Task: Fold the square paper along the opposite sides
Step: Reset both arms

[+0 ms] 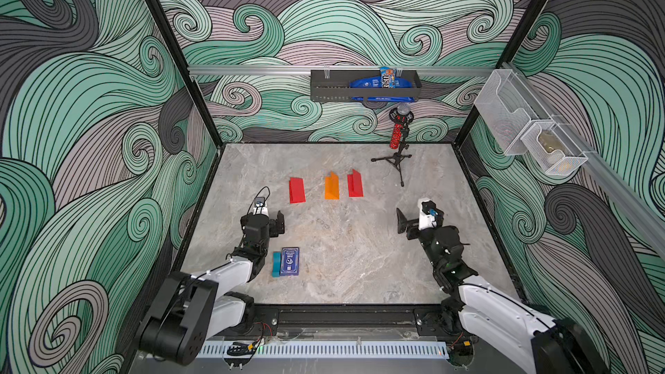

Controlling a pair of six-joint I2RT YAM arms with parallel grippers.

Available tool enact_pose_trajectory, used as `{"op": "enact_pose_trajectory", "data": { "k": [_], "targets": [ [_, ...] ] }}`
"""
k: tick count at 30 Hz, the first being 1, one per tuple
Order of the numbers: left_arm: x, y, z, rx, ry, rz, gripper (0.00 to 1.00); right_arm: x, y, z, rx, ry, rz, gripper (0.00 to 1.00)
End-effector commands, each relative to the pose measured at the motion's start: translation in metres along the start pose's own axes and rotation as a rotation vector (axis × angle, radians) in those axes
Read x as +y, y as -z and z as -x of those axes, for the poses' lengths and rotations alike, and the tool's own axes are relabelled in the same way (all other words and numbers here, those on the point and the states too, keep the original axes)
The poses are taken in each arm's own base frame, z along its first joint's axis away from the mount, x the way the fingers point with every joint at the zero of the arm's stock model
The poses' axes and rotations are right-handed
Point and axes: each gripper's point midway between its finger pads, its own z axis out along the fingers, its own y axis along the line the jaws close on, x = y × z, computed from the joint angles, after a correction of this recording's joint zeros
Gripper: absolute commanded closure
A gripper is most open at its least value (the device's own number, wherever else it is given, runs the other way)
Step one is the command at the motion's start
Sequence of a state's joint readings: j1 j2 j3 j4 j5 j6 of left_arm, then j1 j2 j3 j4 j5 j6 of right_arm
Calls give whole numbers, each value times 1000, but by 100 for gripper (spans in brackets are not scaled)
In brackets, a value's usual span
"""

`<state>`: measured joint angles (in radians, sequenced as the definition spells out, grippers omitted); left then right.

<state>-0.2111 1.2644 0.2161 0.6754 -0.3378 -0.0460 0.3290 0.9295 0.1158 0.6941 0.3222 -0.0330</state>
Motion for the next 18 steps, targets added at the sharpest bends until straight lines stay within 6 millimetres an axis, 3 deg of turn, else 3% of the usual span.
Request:
{"op": "enact_pose_trajectory", "data": {
  "k": [1,3,5,8,11,17,18],
  "targets": [
    [-2,-11,72,-250,-51,-25,1,-62,-17,67,-195,-45,-223,0],
    [0,-24,80,-251,10,-54,1,-86,-20,50,-216,-79,-256,0],
    [0,-30,72,-259,64,-97,1,-98,-16,27,-238,-120,-267,0],
    [9,-31,62,-281,112,-129,1,-84,-27,13,-246,-88,-194,0],
    [9,-30,63,-291,103,-142,1,-73,-64,-3,-83,-64,-101,0],
    [9,-28,64,-310,100,-143,1,-75,-46,9,-190,-39,-180,0],
    [9,-27,64,-316,101,-142,1,-74,-52,5,-159,-39,-170,0]
  ]
}}
